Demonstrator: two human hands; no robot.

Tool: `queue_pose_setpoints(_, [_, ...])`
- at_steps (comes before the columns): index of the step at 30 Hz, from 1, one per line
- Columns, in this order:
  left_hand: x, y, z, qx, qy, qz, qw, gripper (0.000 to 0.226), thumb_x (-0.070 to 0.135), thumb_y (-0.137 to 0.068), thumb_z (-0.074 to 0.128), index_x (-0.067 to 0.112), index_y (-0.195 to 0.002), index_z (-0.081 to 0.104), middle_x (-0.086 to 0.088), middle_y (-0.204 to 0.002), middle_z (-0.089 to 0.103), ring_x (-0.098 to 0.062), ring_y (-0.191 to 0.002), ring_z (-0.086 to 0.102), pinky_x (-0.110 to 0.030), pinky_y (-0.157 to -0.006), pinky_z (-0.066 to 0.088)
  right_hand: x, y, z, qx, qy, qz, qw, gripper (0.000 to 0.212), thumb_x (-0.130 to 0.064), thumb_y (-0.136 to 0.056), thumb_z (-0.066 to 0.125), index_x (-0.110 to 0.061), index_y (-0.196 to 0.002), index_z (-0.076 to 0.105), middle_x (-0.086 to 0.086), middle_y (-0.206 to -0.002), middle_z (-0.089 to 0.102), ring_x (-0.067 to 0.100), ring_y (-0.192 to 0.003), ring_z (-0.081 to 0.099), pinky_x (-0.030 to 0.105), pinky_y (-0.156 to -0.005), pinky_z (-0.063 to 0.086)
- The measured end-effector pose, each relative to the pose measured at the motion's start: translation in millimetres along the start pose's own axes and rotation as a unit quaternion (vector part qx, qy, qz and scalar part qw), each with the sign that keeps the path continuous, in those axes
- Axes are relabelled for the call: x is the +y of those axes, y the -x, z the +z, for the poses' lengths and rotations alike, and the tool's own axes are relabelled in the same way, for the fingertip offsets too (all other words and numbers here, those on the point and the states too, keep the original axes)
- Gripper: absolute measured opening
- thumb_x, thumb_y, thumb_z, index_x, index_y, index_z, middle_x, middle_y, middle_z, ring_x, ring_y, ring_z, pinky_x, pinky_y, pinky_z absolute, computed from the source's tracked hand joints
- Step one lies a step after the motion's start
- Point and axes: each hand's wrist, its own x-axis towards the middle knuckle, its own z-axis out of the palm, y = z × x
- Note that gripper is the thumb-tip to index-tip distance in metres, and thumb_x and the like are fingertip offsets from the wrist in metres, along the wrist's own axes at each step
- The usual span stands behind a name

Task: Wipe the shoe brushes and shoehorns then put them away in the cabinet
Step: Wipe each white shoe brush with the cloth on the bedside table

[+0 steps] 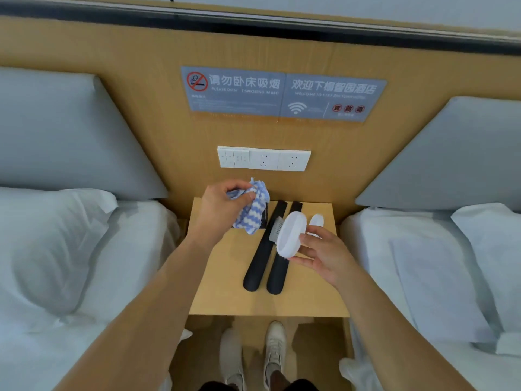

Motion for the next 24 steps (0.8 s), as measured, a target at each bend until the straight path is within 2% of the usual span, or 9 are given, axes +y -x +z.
queue_pose_setpoints(3, [-14.4,-0.8,12.6,-0.009,-0.014,-0.007,1.000,0.017,0.024,-0.087,0.071,0.037,-0.077,0.071,0.020,-0.085,0.070,0.000,-0.085,0.067,-0.026,-0.070,0.056,27.0,-9.8,-23.3,0.025,0.007,0.036,0.999,0.027,0.001,-0.094,0.062,-0.014,-0.116,0.060,0.012,-0.127,0.062,0.033,-0.112,0.065,0.050,-0.082,0.061])
queue_pose_setpoints(8, [-40.1,-3.0,29.3,-0.007,-0.035,-0.051,0.998,0.008,0.028,-0.087,0.071,0.032,-0.082,0.069,0.018,-0.091,0.068,0.002,-0.087,0.065,-0.019,-0.067,0.051,64.8,-34.9,-66.9,0.090,0.025,0.098,0.991,0.028,-0.001,-0.097,0.059,-0.009,-0.124,0.056,0.017,-0.133,0.060,0.036,-0.115,0.063,0.056,-0.095,0.054])
queue_pose_setpoints(13, [-63.8,-4.0,41.7,-0.008,-0.051,-0.062,0.997,0.012,0.026,-0.089,0.070,0.035,-0.082,0.067,0.014,-0.093,0.067,-0.001,-0.089,0.065,-0.028,-0.071,0.056,83.9,-62.5,-99.4,0.146,0.039,0.134,0.979,0.025,0.001,-0.095,0.061,-0.007,-0.119,0.059,0.020,-0.132,0.061,0.038,-0.114,0.063,0.055,-0.086,0.058])
queue_pose_setpoints(17, [-83.2,-2.6,48.8,-0.007,-0.055,-0.089,0.994,0.003,0.025,-0.090,0.069,0.028,-0.089,0.069,0.008,-0.094,0.068,-0.008,-0.091,0.066,-0.029,-0.071,0.056,94.9,-86.9,-102.9,0.179,0.053,0.152,0.971,0.014,0.001,-0.093,0.064,-0.010,-0.102,0.061,0.020,-0.128,0.062,0.038,-0.111,0.064,0.055,-0.082,0.060])
queue_pose_setpoints(20, [-94.0,-0.2,50.5,0.006,-0.060,-0.096,0.994,0.011,0.023,-0.090,0.069,0.032,-0.084,0.067,0.016,-0.087,0.067,-0.001,-0.086,0.065,-0.017,-0.063,0.054,102.5,-111.5,-95.2,0.192,0.044,0.149,0.969,0.008,-0.001,-0.093,0.065,-0.009,-0.095,0.062,0.020,-0.124,0.063,0.037,-0.110,0.065,0.049,-0.072,0.062])
queue_pose_setpoints(22, [-99.4,0.3,48.5,0.015,-0.066,-0.096,0.993,0.013,0.024,-0.090,0.069,0.035,-0.083,0.066,0.019,-0.086,0.067,0.000,-0.086,0.066,-0.017,-0.063,0.055,106.0,-129.7,-88.8,0.204,0.031,0.144,0.968,0.006,-0.002,-0.094,0.065,-0.007,-0.097,0.063,0.021,-0.124,0.064,0.037,-0.111,0.064,0.052,-0.078,0.061])
queue_pose_setpoints(24, [-104.4,-1.0,44.1,0.030,-0.069,-0.094,0.993,0.007,0.025,-0.090,0.068,0.031,-0.087,0.068,0.013,-0.091,0.069,-0.005,-0.090,0.067,-0.024,-0.067,0.057,107.3,-148.1,-83.5,0.223,0.025,0.138,0.965,0.007,-0.003,-0.093,0.066,-0.007,-0.099,0.065,0.020,-0.122,0.065,0.036,-0.111,0.064,0.053,-0.081,0.061])
